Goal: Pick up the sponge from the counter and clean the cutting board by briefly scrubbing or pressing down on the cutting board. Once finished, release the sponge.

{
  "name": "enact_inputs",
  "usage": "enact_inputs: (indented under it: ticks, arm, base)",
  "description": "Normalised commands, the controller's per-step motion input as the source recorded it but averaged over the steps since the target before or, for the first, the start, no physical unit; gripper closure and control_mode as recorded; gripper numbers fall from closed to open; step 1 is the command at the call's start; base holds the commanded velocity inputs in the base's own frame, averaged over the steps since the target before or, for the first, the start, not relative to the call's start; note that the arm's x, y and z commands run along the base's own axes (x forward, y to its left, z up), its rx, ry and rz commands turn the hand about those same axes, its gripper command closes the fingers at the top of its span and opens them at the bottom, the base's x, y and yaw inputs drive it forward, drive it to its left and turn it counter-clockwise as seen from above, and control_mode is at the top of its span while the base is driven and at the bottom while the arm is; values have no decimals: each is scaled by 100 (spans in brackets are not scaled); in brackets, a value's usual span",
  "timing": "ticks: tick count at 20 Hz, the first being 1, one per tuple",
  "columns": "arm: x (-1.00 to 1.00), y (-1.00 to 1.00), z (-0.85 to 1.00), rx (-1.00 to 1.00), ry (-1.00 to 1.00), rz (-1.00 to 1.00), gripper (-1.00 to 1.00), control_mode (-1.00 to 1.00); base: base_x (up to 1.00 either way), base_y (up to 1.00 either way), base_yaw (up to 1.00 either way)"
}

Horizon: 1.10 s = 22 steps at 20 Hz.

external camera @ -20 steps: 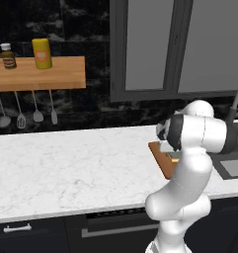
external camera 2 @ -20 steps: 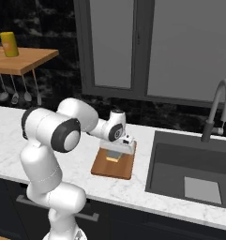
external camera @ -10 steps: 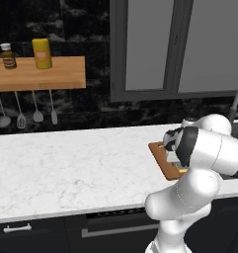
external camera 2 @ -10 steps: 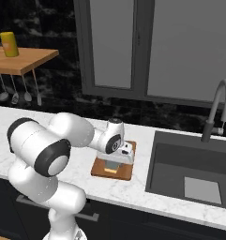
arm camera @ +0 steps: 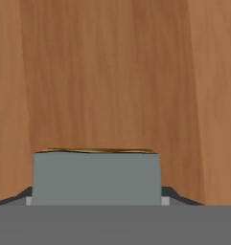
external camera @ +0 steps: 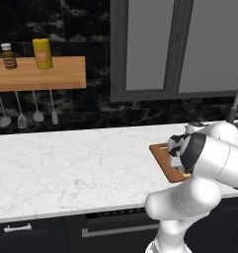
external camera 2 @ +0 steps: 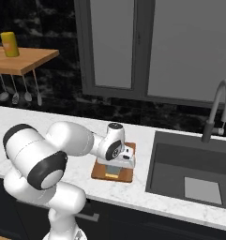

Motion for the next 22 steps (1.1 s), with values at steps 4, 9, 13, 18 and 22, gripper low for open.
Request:
enact_inputs:
  ticks: [4, 9, 13, 18, 22]
  arm:
    - [0, -33, -6, 0, -1, 0, 100, -100]
    - [0, -40, -5, 0, -3, 0, 100, -100]
    - [0, -49, -6, 0, -7, 0, 100, -100]
    - [0, -39, -11, 0, -9, 0, 100, -100]
    - [4, -3, -9, 0, -6, 0, 100, -100]
  base:
    - [0, 0, 0]
    - [0, 0, 0]
    - [0, 0, 0]
    - [0, 0, 0]
    - [0, 0, 0]
